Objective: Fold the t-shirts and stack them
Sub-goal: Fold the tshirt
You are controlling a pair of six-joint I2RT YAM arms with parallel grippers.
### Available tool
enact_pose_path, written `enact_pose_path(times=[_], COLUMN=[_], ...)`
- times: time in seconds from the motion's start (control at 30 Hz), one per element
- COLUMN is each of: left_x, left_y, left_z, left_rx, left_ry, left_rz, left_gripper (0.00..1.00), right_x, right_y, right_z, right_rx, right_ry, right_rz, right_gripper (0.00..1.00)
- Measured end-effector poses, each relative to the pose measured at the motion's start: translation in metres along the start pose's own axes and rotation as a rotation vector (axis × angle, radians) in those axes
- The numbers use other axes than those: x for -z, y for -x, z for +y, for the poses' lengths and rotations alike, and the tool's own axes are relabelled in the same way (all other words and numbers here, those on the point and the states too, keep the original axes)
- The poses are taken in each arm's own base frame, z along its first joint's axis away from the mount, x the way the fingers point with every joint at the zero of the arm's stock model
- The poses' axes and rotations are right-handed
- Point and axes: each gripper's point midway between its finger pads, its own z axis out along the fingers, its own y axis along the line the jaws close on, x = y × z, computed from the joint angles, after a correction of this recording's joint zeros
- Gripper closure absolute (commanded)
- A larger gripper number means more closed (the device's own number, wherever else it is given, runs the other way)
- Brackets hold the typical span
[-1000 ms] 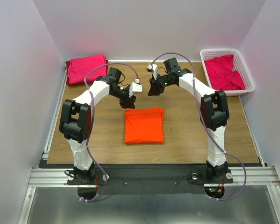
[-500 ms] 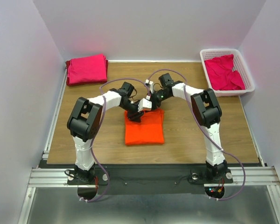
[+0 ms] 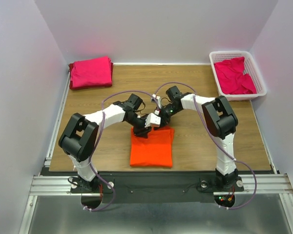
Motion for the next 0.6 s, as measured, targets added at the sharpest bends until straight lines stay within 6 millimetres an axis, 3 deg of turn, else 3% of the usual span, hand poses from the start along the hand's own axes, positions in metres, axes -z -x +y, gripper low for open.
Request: enact_pose_path(times=[0.23, 0.53, 0.6], left_x=[0.0, -0.01, -0.012], left_y=[0.001, -0.005, -0.006], left_z=[0.011, 0.011, 0.008], left_rx=[0.01, 0.019, 0.019], left_ry=[0.018, -0.006, -0.019], left_rz=[0.005, 0.019, 0.024], left_gripper=[0.5, 0.54, 0.63], right_x=[-0.002, -0.009, -0.012], right_y=[0.013, 0.013, 0.013], right_z=[-0.009, -0.004, -0.001], right_rx=[0.019, 0.023, 0.026], right_ry=[-0.014, 0.019, 0.03], right_rz=[-0.01, -0.009, -0.006], right_gripper=[0.7, 0.7, 0.7])
